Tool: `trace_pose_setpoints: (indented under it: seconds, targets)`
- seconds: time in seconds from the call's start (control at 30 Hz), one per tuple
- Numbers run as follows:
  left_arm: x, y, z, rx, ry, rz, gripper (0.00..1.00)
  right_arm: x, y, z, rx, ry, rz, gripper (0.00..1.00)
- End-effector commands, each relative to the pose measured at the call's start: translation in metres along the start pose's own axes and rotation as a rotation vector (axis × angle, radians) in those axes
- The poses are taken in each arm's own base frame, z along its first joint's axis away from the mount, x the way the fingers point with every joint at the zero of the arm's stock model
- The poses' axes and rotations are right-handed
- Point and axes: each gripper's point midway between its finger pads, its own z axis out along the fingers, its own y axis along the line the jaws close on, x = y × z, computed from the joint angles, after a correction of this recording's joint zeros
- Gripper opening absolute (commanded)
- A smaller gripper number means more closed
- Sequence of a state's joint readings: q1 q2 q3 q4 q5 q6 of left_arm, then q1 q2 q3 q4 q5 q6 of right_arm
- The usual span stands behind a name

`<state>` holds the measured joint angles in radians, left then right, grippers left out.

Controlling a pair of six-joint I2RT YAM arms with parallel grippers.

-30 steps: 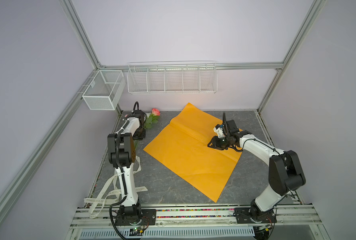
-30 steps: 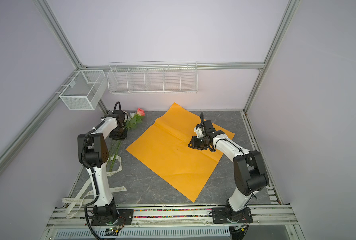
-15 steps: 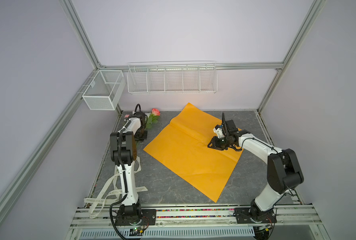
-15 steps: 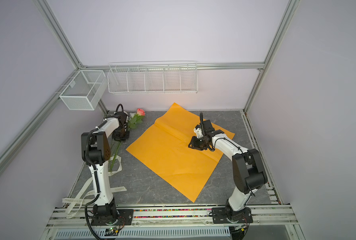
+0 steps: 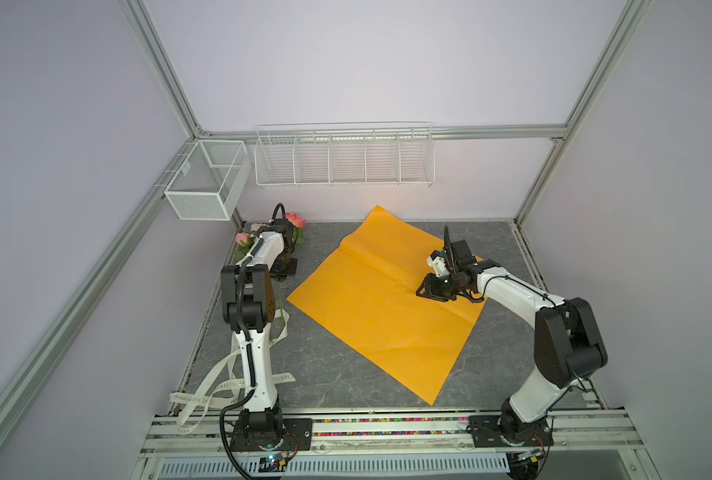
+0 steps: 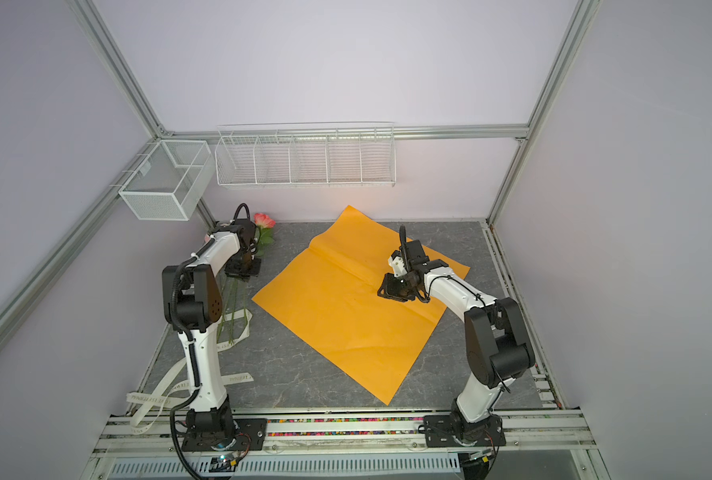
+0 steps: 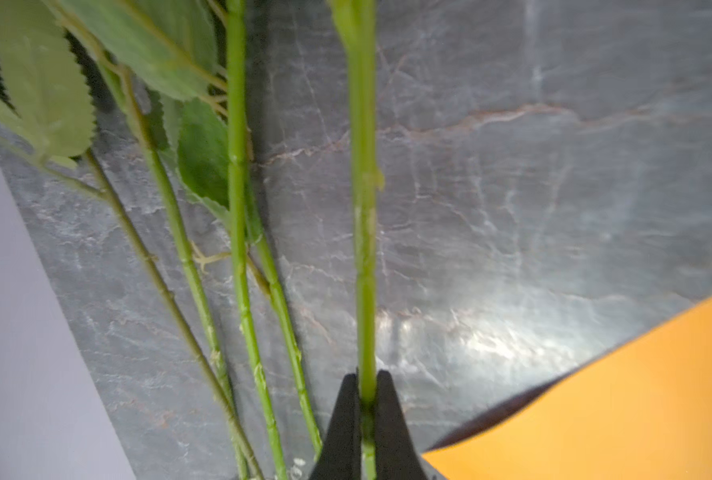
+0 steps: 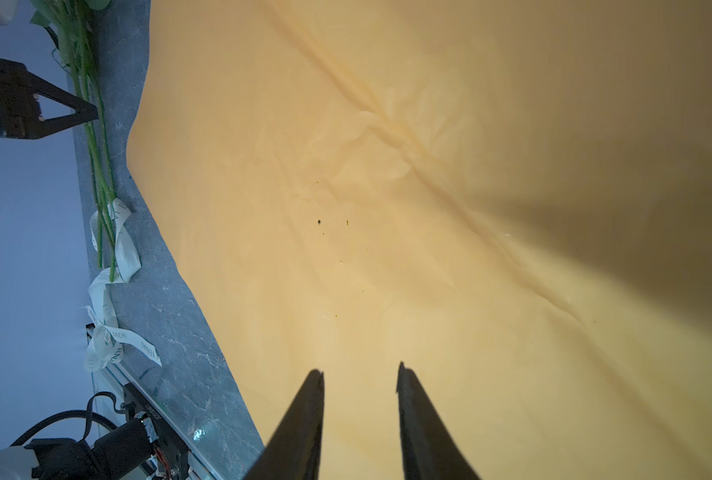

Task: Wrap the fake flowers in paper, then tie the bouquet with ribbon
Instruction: 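Carry the pink rose with the left gripper onto the orange sheet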

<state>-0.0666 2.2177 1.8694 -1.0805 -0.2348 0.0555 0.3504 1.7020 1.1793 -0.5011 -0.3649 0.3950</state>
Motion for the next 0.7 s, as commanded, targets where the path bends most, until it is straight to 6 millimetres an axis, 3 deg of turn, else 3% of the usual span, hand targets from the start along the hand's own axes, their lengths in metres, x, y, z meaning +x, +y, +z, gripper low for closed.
trace_pose_setpoints:
  seconds: [0.0,0.1,0.27,0.4,0.47,0.57,0.67]
  targets:
    - [-0.001,-0.008,-0.056,0.021,-0.069,0.043,0.00,0.004,-0.002,-0.010,0.024,-0.014,-0.021,0.34]
    - [0.005,-0.020,-0.079,0.013,-0.103,0.056,0.00,0.008,-0.006,-0.014,0.037,-0.023,-0.019,0.34]
    - [0.023,-0.019,-0.106,-0.087,-0.135,-0.001,0.00,0.011,-0.009,-0.022,0.040,-0.043,-0.022,0.34]
    - [0.043,-0.047,-0.120,-0.016,-0.125,-0.001,0.00,0.012,-0.017,-0.028,0.060,-0.060,-0.015,0.34]
    - [0.051,-0.087,-0.124,0.170,-0.103,-0.013,0.00,0.011,-0.030,-0.032,0.092,-0.076,0.006,0.34]
    - [0.058,-0.164,-0.134,0.511,-0.093,-0.037,0.00,0.008,-0.049,-0.039,0.095,-0.098,0.060,0.35]
    - [0.055,-0.217,-0.137,0.637,-0.100,-0.060,0.00,0.003,-0.070,-0.044,0.082,-0.123,0.125,0.36]
